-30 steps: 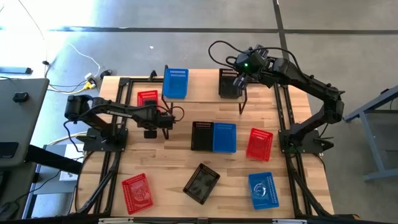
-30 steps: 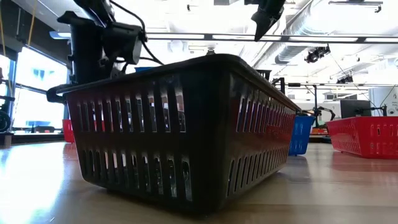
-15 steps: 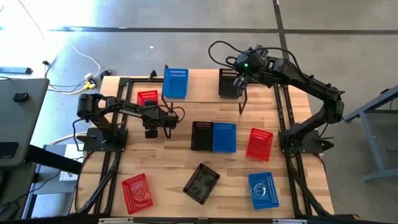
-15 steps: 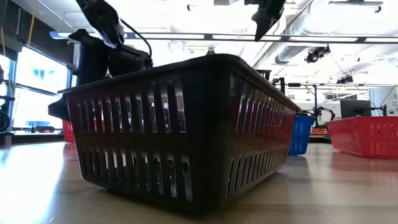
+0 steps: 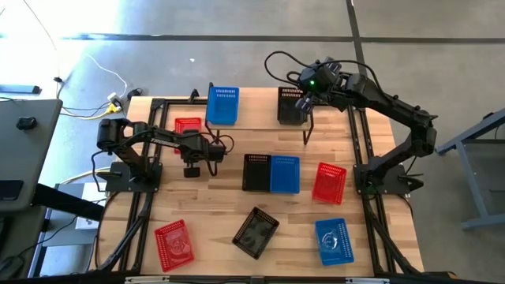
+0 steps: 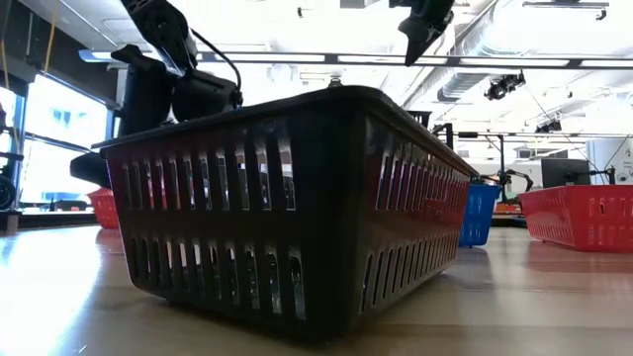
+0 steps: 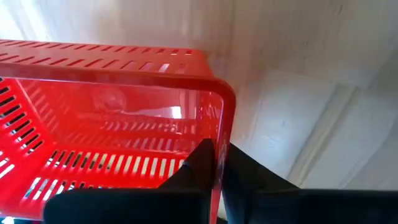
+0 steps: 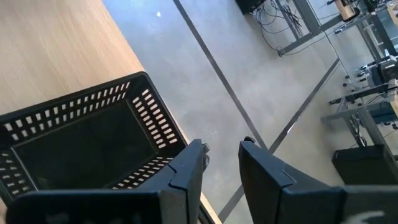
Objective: Stack baskets on shelf by color
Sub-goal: Put the top left red bin on the shelf
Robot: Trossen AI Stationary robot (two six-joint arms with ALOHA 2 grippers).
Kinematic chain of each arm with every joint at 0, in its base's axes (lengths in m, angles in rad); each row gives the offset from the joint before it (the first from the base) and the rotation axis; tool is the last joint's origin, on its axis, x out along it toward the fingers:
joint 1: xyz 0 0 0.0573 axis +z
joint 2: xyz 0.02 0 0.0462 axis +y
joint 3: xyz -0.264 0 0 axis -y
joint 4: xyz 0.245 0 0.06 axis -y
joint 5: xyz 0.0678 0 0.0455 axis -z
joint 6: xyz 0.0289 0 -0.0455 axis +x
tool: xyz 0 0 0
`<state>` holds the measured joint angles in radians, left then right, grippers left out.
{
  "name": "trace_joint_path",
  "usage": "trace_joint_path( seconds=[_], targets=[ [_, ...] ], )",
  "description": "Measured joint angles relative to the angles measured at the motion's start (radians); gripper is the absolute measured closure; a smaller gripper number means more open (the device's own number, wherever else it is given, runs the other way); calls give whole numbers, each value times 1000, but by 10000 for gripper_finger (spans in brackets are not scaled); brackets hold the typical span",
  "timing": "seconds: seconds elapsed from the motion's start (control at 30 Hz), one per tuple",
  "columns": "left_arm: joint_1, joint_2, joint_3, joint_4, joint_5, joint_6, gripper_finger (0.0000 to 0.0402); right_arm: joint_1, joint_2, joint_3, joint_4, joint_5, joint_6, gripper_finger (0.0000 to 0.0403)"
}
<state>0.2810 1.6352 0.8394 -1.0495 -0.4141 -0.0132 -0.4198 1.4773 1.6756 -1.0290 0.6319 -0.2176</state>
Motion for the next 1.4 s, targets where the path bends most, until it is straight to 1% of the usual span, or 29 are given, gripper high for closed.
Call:
trace_joint_path(
  seconds=[0.13,0.27,0.4,0.5,0.73,0.9,1.07,1.27,1.4],
  targets=[
    [-1,-1,0,-20,8,-4,393,0,0,0,-2,0,41,311],
    [-2,-41,0,-53,36,-10,397,2,0,0,-6,0,78,311],
    [-2,-122,0,-62,105,-34,399,2,0,0,-7,0,110,311],
    [-2,-190,0,-67,134,-67,399,2,0,0,-14,0,146,311],
    [-2,-355,0,-128,129,-156,400,2,0,0,-50,0,246,311],
    [-2,-454,10,-141,97,-201,400,2,0,0,-71,0,301,311],
    [-2,-510,91,-210,56,-223,401,2,0,0,-78,0,344,311],
    [-2,-518,236,-303,-16,-217,401,2,0,0,-78,-11,357,311],
    [-2,-518,341,-317,-17,-194,401,2,0,0,-82,-12,375,311]
  ],
)
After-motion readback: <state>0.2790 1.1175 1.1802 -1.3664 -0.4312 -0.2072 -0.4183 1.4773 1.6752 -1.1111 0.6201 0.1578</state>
